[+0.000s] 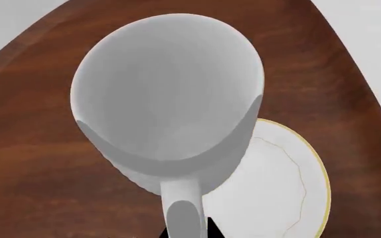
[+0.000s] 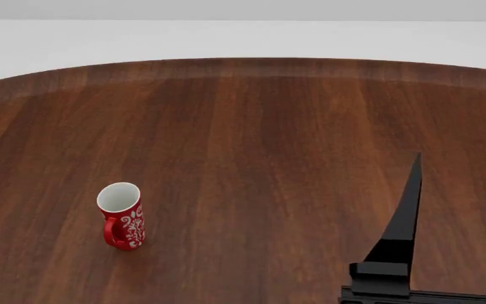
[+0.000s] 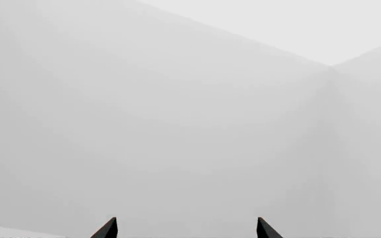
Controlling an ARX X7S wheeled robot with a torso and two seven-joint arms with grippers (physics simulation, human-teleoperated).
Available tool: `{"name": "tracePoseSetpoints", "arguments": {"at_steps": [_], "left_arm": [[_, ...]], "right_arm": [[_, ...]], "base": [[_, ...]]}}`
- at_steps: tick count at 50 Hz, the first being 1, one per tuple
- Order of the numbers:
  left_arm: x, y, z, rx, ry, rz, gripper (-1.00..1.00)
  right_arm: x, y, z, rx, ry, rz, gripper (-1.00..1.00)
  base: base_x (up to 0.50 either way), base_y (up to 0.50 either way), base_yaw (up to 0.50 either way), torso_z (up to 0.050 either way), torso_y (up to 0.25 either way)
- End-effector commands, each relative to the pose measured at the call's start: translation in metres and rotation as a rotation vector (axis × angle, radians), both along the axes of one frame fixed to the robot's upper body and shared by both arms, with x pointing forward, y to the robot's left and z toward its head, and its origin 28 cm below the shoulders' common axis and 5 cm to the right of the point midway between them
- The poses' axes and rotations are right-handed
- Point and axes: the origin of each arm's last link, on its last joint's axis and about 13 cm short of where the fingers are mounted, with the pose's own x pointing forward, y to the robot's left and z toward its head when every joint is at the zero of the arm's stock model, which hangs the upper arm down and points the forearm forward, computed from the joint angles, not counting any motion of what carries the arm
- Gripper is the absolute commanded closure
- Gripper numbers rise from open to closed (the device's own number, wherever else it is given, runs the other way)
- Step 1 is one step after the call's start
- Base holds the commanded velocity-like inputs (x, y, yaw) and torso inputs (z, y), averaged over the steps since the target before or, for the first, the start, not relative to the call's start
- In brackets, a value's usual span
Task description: Put the white mug on the plate.
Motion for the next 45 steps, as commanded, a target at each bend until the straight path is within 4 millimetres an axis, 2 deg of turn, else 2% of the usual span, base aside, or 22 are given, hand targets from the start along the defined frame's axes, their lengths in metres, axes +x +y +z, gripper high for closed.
{"name": "tracePoseSetpoints", "arguments": {"at_steps": [1,9,14,28,37,45], "left_arm": [[0.009,-0.015,-0.017,0.067,0.043,-0.033,1.00],[0.029,-0.025,-0.031,0.107,0.079,-0.026,1.00],[0.034,-0.030,-0.038,0.122,0.094,-0.031,1.00],[0.030,-0.032,-0.041,0.173,0.093,-0.086,1.00],[0.021,-0.034,-0.047,0.189,0.108,-0.117,1.00],[0.026,-0.028,-0.054,0.197,0.138,-0.097,1.00]], "right_arm": [[-0.005,-0.003,0.001,0.001,0.009,-0.021,-1.00],[-0.005,-0.005,-0.006,0.006,0.016,-0.017,-1.00],[-0.003,-0.007,-0.013,0.017,0.027,-0.018,-1.00],[0.001,-0.013,-0.026,0.043,0.046,-0.017,-1.00],[0.000,-0.016,-0.031,0.058,0.050,-0.015,-1.00],[0.001,-0.015,-0.033,0.061,0.051,-0.009,-1.00]], "base": [[0.00,0.00,0.00,0.000,0.000],[0.00,0.00,0.00,0.000,0.000],[0.00,0.00,0.00,0.000,0.000],[0.00,0.00,0.00,0.000,0.000],[0.00,0.00,0.00,0.000,0.001],[0.00,0.00,0.00,0.000,0.000]]}}
